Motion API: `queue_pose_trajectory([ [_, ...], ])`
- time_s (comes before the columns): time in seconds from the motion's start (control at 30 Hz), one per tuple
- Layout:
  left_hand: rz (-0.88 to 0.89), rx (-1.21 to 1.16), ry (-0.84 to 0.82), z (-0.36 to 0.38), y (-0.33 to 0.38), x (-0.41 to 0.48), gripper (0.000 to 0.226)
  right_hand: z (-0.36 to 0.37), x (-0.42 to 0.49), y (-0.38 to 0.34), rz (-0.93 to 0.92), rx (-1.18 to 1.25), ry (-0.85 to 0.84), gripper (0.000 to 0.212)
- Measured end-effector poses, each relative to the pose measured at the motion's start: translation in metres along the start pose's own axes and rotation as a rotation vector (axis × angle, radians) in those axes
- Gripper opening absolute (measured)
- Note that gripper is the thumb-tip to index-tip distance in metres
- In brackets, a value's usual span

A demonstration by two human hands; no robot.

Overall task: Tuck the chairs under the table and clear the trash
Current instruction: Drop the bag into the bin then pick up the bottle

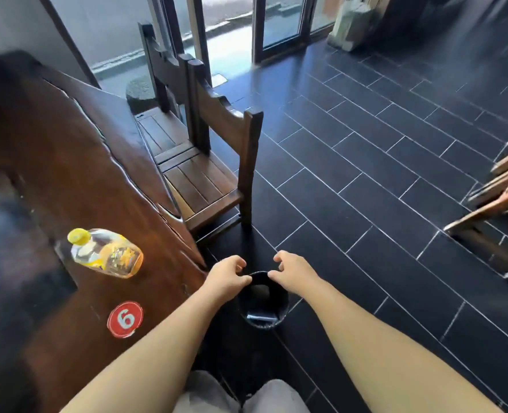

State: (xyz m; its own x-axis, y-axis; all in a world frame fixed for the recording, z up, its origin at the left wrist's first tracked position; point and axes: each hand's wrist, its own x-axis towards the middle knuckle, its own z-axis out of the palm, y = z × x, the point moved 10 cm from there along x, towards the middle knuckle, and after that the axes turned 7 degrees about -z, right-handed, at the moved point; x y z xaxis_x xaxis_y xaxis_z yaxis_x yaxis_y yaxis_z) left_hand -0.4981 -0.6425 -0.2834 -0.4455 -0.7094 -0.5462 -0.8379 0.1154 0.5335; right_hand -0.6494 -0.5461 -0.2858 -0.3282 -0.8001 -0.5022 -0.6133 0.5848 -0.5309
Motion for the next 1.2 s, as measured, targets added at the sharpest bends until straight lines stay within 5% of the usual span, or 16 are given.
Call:
queue_pose_trajectory([
  [0.27,0.023,0.02,0.079,-0.058,-0.033,-0.043,0.042,0.006,-0.018,-0.066,-0.101,-0.084,-0.032,0.053],
  [0.6,-0.224,-0.039,0.2,-0.158,-0.19,-0.078,0.043,0.07,0.03,-0.208,-0.303,-0.046,-0.134,0.055],
  [0.83,-0.267,-0.085,0.313,-0.228,-0.254,-0.081,0.047,0.117,0.054,-0.29,-0.384,0.057,-0.167,0.076],
  [1.2,-0.115,-0.272,0.238,-0.253,-0.256,-0.027,0.077,0.128,0.07,-0.32,-0.289,0.337,-0.056,0.085],
])
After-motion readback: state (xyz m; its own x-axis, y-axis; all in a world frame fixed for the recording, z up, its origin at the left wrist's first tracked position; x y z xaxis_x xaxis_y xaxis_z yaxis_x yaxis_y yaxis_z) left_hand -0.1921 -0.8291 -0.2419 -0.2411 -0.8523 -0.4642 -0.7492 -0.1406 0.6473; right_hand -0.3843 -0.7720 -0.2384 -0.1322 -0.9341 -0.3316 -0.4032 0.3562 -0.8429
